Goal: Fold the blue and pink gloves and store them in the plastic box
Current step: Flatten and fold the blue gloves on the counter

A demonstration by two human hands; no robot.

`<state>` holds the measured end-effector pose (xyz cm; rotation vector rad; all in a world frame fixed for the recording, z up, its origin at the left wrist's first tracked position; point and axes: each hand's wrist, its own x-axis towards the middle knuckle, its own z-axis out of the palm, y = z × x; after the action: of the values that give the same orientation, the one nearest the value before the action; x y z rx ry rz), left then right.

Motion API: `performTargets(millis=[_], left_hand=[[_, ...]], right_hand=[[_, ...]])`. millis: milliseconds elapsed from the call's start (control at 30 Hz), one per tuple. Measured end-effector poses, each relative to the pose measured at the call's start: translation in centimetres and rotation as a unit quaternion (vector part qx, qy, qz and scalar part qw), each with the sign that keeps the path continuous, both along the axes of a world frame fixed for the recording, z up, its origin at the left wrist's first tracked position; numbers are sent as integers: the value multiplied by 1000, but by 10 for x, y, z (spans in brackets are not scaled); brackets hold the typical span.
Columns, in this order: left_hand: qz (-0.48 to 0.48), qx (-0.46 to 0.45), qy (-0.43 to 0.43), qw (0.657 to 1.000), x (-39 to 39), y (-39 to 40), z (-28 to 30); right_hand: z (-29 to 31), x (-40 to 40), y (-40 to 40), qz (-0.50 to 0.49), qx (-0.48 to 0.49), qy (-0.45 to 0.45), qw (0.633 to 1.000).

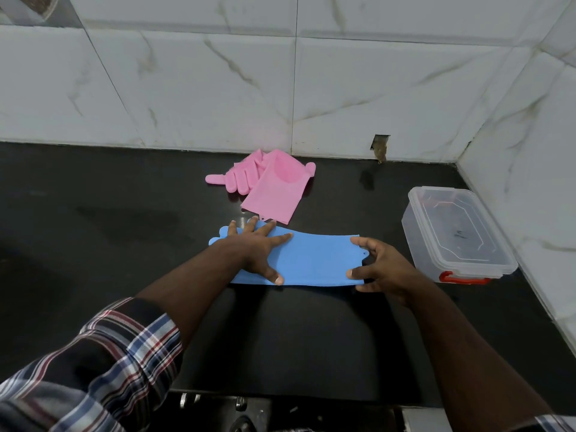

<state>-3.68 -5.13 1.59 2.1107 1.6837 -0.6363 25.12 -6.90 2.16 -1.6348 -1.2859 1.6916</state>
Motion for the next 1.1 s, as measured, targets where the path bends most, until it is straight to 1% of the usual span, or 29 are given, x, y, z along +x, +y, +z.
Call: performTargets(millis=[233,300,400,533,733,833,900,933,1000,1033,1067,1100], left_hand=[[2,-12,-8,1000,-2,4,-5],[2,-6,-11,1000,-4,2,-8],[-1,6,-13,1000,-6,1,-11],[-5,4,-13,1000,-6,1,-10],[-9,13,-25,1000,-8,-1,-12],[-5,43,-69,997,-12,-4,-12],[33,90,-142,985,-22,-9,-11],[64,128,-178,974,-31,-12,-13],[147,222,-228,937,-54,-20,-16],[194,257,-234,917,-66,-25,-17],[242,268,-235,902,-76,-30,-19],[288,247,-245,892,-85,-34,-20]], right_hand=[[6,1,0,-2,-18,31,999],[9,0,0,-1,-13,43,999],[18,-4,-2,0,2,89,996],[33,-19,-4,6,43,135,990],[50,-54,-3,54,92,125,986],[57,-66,-2,55,102,114,987],[60,-72,-1,57,113,101,987],[62,-74,-1,61,118,91,987],[65,-79,0,66,123,71,988],[67,-82,-1,66,124,64,988],[68,-86,-1,65,125,60,988],[71,-90,-1,64,125,57,988]])
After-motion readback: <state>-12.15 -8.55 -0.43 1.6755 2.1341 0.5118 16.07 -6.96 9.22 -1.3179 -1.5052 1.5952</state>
